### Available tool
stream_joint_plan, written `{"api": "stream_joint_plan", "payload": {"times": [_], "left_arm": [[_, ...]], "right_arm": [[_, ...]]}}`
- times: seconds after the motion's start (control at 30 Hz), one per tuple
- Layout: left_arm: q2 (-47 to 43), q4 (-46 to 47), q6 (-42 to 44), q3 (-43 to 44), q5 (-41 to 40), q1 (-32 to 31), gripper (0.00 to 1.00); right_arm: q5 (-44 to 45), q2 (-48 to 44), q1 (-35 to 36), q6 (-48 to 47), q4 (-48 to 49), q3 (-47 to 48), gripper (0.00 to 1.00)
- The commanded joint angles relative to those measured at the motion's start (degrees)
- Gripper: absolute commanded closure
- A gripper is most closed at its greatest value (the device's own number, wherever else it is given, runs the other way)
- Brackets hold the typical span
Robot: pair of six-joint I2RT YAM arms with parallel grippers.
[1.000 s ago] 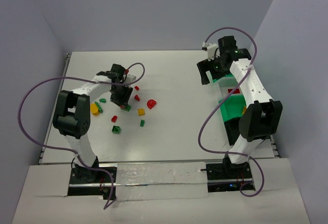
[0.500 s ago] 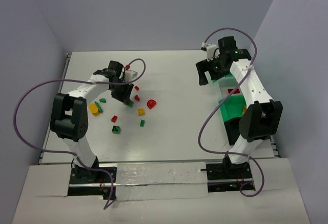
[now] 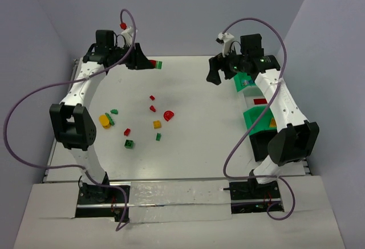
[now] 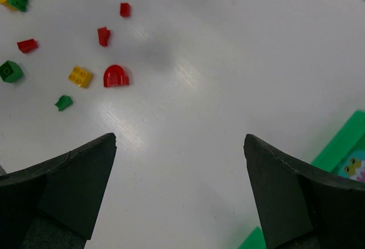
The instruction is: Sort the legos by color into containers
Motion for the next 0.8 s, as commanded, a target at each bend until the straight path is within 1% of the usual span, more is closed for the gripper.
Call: {"api": "stream_joint_plan", "payload": {"times": [0.0,0.1,0.17,0.23,0.33,0.4,0.43,0.5,0.67,0.77], "left_arm": [[4.2,9.3,-19.0,4.0,20.1,1.1,1.00],[4.8,14.4,-23.7,3.8,23.6,0.9,1.00],[4.8,20.3,-29.0,2.9,27.1,0.6,1.00],[4.8,22.3,-30.9,2.4,28.7,0.1,1.00],[4.0,23.0,-30.9,1.6,30.3,-0.6,1.00],[3.7,20.9,-29.3,1.8,30.8,-1.0,1.00],[3.4,18.2,-27.1,2.0,30.8,-1.1,1.00],[3.3,16.1,-24.0,2.4,30.8,-1.1,1.00],[3.1,1.3,-11.7,5.6,29.3,-1.3,1.00],[3.0,-0.5,-10.5,5.9,28.9,-1.5,1.00]], "right_arm": [[-1.8,-3.6,5.1,-6.6,12.9,-2.6,0.00],[-1.1,-2.8,7.8,-8.3,17.8,-2.9,0.01],[-0.9,-0.9,10.7,-8.4,20.6,-2.5,0.01],[-0.3,0.2,12.7,-9.1,23.7,-2.7,0.02],[0.9,1.7,15.9,-10.9,27.1,-3.0,0.04],[1.6,2.3,17.7,-12.2,29.6,-3.4,0.05],[1.9,2.5,18.2,-12.8,30.6,-3.6,0.05],[2.3,2.8,19.0,-13.9,31.6,-3.7,0.06],[2.4,2.6,20.9,-17.6,33.4,-4.3,0.09],[1.9,2.1,21.9,-19.2,33.5,-4.9,0.13]]}}
